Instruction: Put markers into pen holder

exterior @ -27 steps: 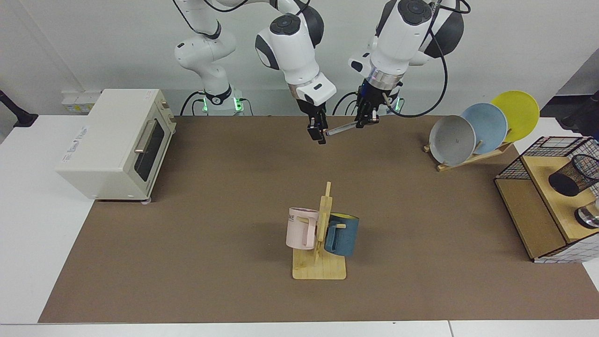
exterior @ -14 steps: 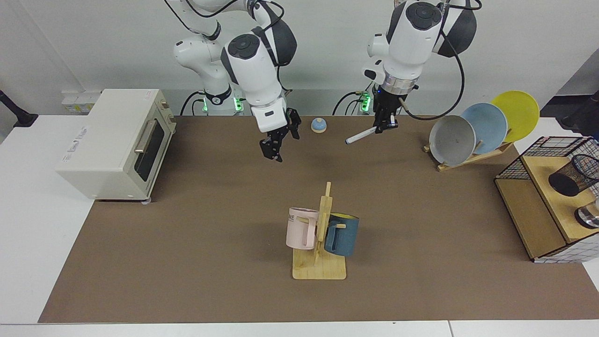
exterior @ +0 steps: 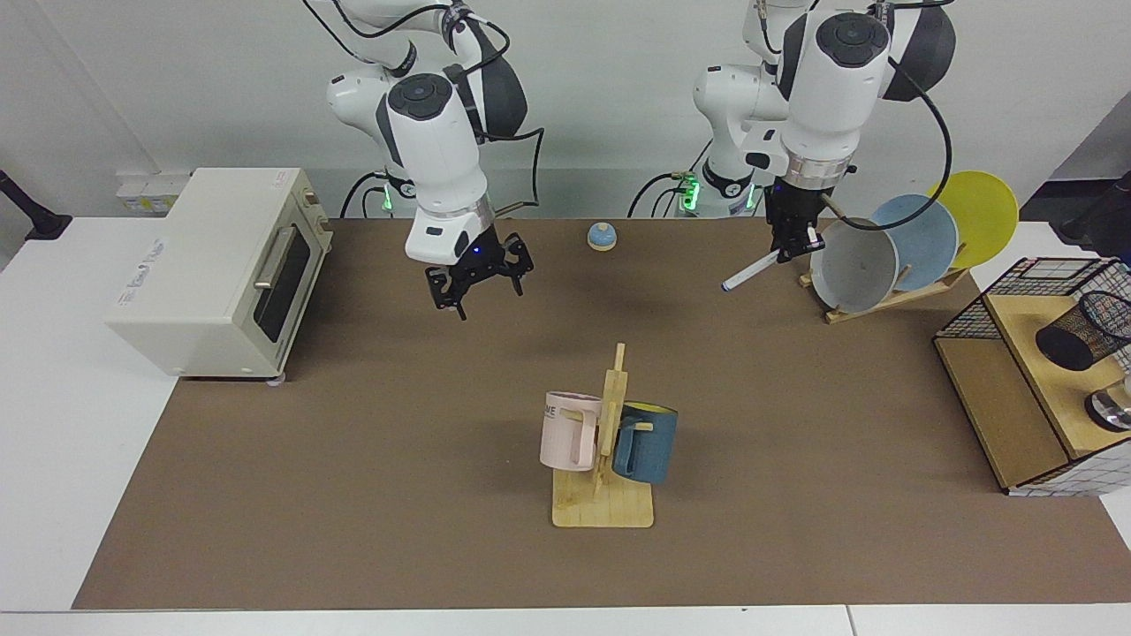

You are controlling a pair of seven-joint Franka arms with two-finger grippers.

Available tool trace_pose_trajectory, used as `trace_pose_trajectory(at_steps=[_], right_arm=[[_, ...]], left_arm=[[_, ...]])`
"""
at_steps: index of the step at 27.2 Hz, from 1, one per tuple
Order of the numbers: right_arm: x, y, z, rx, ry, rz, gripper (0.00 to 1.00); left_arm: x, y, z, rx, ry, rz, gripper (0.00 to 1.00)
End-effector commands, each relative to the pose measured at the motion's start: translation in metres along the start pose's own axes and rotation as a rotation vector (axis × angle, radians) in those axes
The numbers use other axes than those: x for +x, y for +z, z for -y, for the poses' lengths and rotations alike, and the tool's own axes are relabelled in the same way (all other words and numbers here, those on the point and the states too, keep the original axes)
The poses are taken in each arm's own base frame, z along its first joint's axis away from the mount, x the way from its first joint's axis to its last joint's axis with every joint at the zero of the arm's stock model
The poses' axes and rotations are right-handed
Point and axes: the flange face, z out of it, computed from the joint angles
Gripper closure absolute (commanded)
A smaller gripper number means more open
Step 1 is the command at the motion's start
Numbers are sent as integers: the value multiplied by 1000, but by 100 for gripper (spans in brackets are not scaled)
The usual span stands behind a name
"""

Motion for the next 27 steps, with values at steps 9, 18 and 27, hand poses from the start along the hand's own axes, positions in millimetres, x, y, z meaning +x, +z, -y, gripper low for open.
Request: trace_pose_trajectory(at_steps=[9, 18, 27], right_arm=[[-13, -55, -25, -124, 316, 91, 0], [-34, -123, -83, -123, 193, 140, 0], [-51, -131, -98, -128, 201, 153, 0]], left_arm=[[-83, 6, 26, 45, 72, 148, 100], [-144, 6, 51, 115, 194, 324, 100], [-192, -11, 79, 153, 330, 530, 100]])
